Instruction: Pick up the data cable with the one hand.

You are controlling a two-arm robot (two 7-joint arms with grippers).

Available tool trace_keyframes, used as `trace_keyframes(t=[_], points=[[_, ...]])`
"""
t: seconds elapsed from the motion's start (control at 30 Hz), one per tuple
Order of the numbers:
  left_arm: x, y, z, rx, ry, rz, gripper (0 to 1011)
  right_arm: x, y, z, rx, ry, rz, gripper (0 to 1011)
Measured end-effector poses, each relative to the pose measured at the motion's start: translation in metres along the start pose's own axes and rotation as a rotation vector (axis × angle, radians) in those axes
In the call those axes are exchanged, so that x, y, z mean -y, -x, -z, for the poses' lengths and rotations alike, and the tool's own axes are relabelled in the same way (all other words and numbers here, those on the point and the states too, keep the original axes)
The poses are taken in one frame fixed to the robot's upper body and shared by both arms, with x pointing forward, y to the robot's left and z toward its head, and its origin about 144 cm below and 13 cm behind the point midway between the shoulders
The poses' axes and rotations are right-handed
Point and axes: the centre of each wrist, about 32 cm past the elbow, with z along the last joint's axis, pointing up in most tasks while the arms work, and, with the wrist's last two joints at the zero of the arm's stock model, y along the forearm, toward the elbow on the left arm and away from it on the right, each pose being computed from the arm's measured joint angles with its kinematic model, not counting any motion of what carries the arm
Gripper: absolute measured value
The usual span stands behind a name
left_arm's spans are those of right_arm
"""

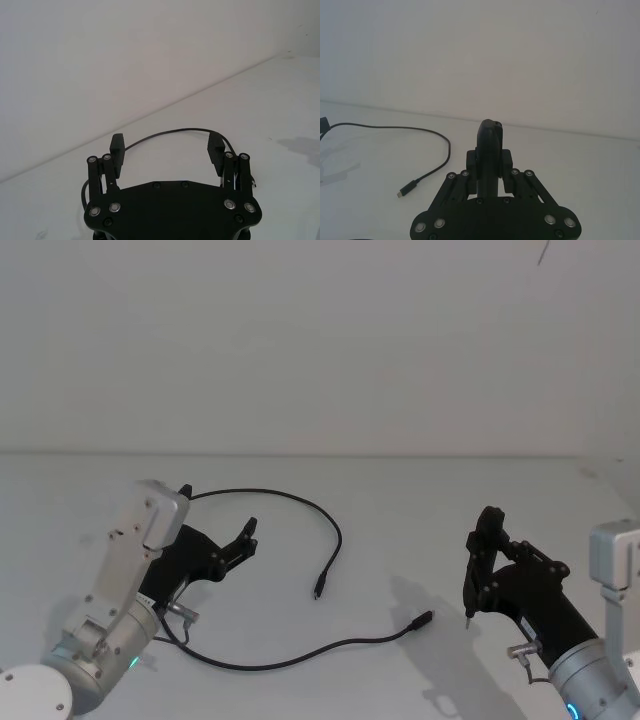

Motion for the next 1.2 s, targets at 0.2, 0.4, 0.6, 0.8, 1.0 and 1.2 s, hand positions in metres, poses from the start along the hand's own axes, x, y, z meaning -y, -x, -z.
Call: trace_keyframes(t=[0.2,0.4,0.6,0.8,1.0,1.2], points=[[0.000,0.000,0.000,0.000,0.000,0.000,1001,0.000,0.000,0.000,0.000,0.000,0.000,279],[0.000,0.000,0.000,0.000,0.000,0.001,1001,0.000,0.000,0.000,0.000,0.000,0.000,279],[0.001,-0.001,0.000,0.000,0.000,0.008,1001,0.000,0.000,0.000,0.000,0.000,0.000,279],[0.003,-0.004,0.000,-0.007,0.016,0.049,1001,0.000,0.000,0.000,0.000,0.000,0.000,279],[0.006,-0.009,0.000,-0.023,0.031,0.111,1001,0.000,0.000,0.000,0.000,0.000,0.000,279],[0.009,-0.014,0.000,-0.047,0.041,0.188,1001,0.000,0.000,0.000,0.000,0.000,0.000,279]])
